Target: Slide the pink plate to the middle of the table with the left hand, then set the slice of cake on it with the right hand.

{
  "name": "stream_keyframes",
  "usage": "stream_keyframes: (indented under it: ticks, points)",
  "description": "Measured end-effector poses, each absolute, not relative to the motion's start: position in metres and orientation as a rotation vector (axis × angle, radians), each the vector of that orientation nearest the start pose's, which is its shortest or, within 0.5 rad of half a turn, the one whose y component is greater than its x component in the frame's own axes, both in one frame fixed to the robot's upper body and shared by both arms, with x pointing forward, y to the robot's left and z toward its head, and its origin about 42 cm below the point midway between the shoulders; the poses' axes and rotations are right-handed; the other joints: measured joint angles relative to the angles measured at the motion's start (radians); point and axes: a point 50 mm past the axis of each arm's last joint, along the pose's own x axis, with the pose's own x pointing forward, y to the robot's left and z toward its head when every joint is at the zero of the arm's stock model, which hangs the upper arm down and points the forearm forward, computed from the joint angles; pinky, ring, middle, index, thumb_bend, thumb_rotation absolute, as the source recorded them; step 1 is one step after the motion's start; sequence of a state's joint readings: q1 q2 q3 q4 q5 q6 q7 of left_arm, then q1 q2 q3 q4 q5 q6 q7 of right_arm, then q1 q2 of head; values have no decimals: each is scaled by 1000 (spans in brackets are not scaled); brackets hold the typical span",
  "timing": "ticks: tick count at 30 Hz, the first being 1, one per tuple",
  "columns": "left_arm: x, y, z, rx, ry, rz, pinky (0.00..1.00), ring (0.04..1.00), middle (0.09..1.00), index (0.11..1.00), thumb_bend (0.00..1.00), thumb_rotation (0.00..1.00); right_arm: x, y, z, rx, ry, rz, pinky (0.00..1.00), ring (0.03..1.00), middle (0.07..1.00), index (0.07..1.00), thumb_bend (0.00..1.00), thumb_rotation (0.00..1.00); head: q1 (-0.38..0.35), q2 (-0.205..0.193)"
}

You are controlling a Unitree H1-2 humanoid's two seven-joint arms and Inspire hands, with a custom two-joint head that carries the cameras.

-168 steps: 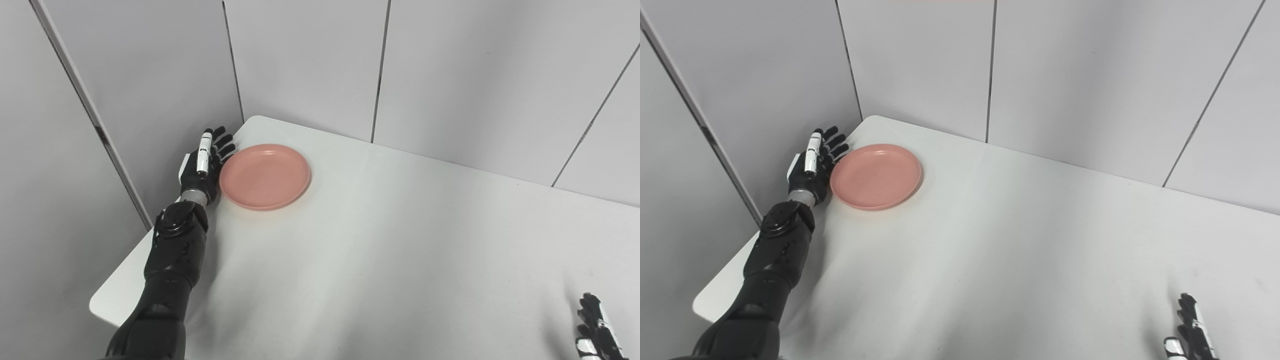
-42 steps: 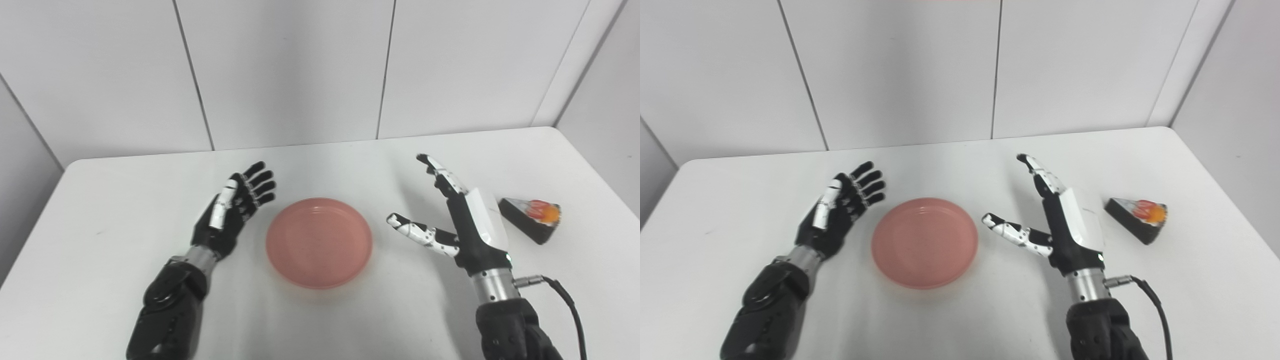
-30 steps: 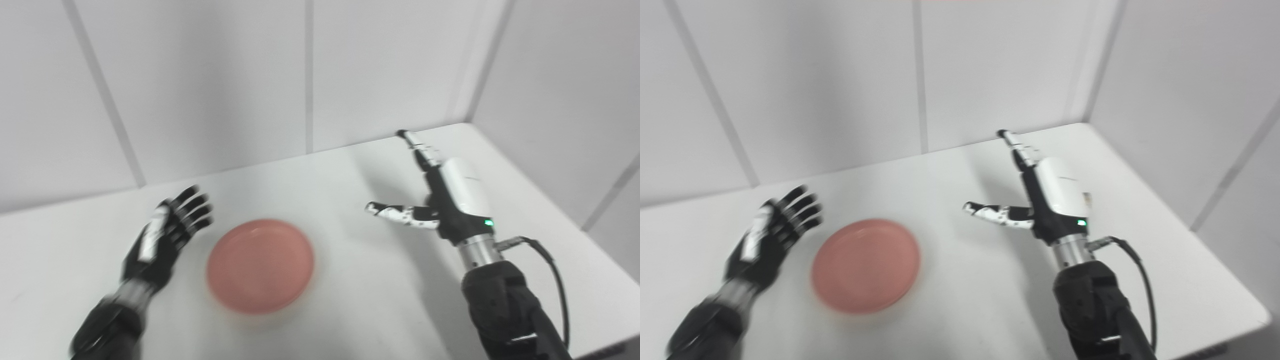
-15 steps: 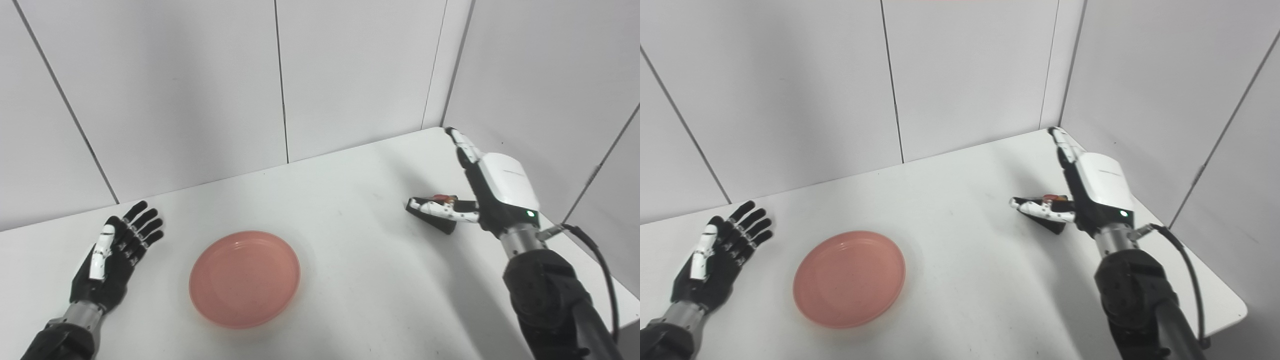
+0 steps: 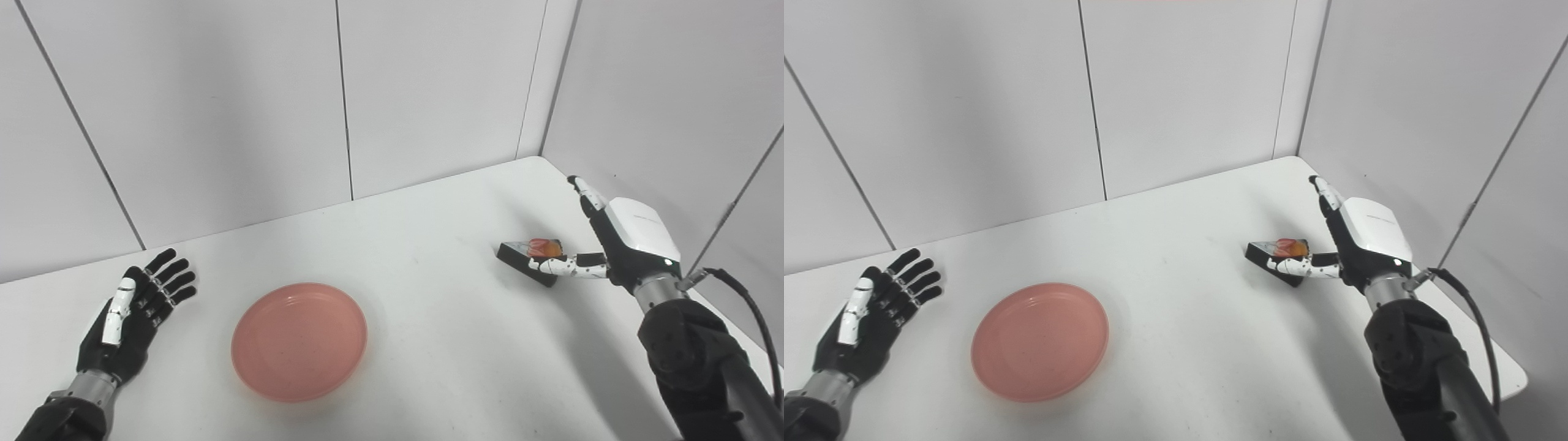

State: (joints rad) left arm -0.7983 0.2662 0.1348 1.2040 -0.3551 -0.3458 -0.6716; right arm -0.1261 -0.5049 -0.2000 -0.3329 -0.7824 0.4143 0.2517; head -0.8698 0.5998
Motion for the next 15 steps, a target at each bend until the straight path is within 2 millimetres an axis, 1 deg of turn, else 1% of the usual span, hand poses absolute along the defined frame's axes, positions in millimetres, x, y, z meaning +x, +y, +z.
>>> stream_keyframes:
  ticks: [5, 11, 15]
  points:
    - [493, 289, 135, -134, -46, -447, 808, 833, 849, 833, 507, 961, 305, -398, 253, -1164, 86, -329, 735, 880, 948, 964, 998, 580, -2, 5]
    - [492, 294, 135, -111, -49, -453, 802, 829, 847, 831, 508, 951, 317, -403, 248, -1150, 122, -299, 764, 888, 946, 964, 1000, 587, 0, 14]
    - [492, 299, 135, -102, -51, -447, 795, 824, 840, 823, 515, 940, 322, -405, 248, -1150, 131, -284, 755, 887, 943, 958, 1000, 568, -2, 25]
